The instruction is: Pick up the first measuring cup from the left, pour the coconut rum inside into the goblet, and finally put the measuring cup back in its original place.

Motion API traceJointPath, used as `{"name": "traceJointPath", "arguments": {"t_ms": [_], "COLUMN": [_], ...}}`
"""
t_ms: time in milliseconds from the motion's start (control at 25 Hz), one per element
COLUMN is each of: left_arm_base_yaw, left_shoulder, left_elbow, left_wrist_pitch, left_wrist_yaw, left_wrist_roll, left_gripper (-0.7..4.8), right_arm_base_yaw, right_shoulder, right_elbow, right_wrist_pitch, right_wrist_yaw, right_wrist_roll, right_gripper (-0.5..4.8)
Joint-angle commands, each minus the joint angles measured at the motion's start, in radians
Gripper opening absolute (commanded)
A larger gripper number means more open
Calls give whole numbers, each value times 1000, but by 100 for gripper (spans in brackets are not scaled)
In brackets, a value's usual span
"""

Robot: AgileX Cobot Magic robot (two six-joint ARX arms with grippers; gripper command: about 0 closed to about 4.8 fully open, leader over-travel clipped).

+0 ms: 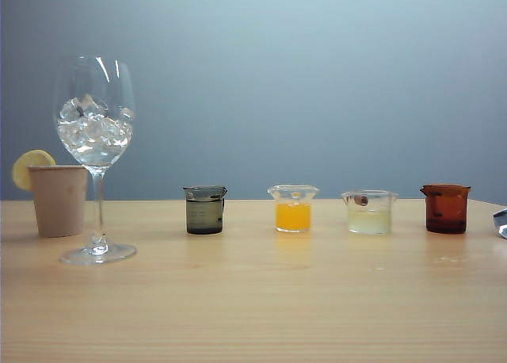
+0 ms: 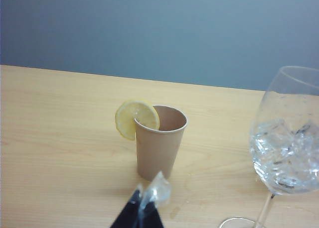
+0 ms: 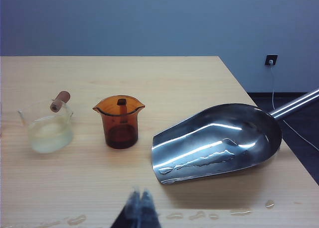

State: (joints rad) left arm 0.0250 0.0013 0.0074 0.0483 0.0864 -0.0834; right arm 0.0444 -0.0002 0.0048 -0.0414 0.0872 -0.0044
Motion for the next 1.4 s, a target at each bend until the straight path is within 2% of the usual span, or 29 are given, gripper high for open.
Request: {"name": "traceJointPath", "arguments": {"t_ms": [40,439,599,719,879,959,1039,1198,1238,1358,1398], "left_arm_base_yaw": [0,0,-5,-11,-11,-11,-11,-11,-11,-13,-17], "left_shoulder": [0,0,1,6,60,127,196,310,359,429,467], "left_elbow": [2,32,189,296,431,508,569,664,706,773,806], "left_wrist_pitch": [13,4,-180,-243,-328,-397,-406,-408,-407,-412,-414], "left_wrist_yaw": [4,4,4,9,76,106,141,166,189,206,206], "left_wrist_roll": [-3,-3,-3,0,5,5,10,65,69,76,79], "left_gripper": [-5,-6,-5,-5,-5,-6,-5,-5,-6,-5,-6], "right_arm_base_yaw": [0,0,1,1,1,2,18,126,209,375,500], "right_shoulder": [2,2,10,61,208,309,401,510,554,632,697], "right_elbow": [-4,39,193,311,470,557,635,697,713,716,715], "right_wrist_pitch": [19,21,-103,-163,-158,-161,-132,-43,-13,45,89], "right_wrist_yaw": [17,14,-2,-8,-89,-96,-116,-76,-7,129,219], "right_wrist_roll": [4,18,40,70,87,103,129,133,132,130,108], "right_gripper": [-6,-6,-6,-6,-6,-6,-6,-6,-6,-6,-6]}}
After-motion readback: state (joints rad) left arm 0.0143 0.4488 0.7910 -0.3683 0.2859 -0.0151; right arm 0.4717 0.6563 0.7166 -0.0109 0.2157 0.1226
